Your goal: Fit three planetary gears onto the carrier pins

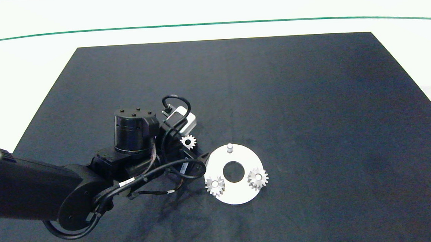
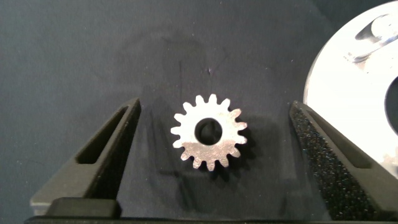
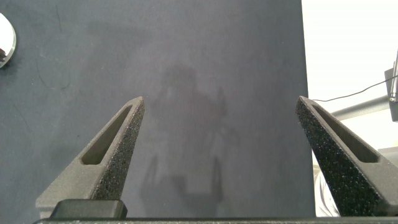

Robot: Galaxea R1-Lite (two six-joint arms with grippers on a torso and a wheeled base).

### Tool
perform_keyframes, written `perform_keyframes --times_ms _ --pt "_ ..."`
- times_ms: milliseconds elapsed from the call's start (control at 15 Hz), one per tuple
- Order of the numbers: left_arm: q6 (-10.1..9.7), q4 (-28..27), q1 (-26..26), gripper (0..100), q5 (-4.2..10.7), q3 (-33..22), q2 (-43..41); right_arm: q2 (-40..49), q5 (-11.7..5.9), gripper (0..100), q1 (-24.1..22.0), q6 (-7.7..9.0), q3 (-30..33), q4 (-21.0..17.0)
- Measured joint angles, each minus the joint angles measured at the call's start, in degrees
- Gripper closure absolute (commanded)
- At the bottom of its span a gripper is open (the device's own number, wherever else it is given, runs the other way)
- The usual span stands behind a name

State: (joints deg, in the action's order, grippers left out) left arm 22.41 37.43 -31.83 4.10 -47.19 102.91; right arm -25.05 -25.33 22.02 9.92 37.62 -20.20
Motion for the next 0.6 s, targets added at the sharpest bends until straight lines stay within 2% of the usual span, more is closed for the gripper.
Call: perform_keyframes --times_ms 267,600 --pt "0.99 -0.9 1.2 15 -1.45 0.1 -0.2 -0.1 0.00 0 0.0 0.00 0.0 0.0" --pt "0.94 -2.0 1.5 24 -1.73 0.3 -1.0 -0.2 0.00 0 0.0 0.00 0.0 0.0"
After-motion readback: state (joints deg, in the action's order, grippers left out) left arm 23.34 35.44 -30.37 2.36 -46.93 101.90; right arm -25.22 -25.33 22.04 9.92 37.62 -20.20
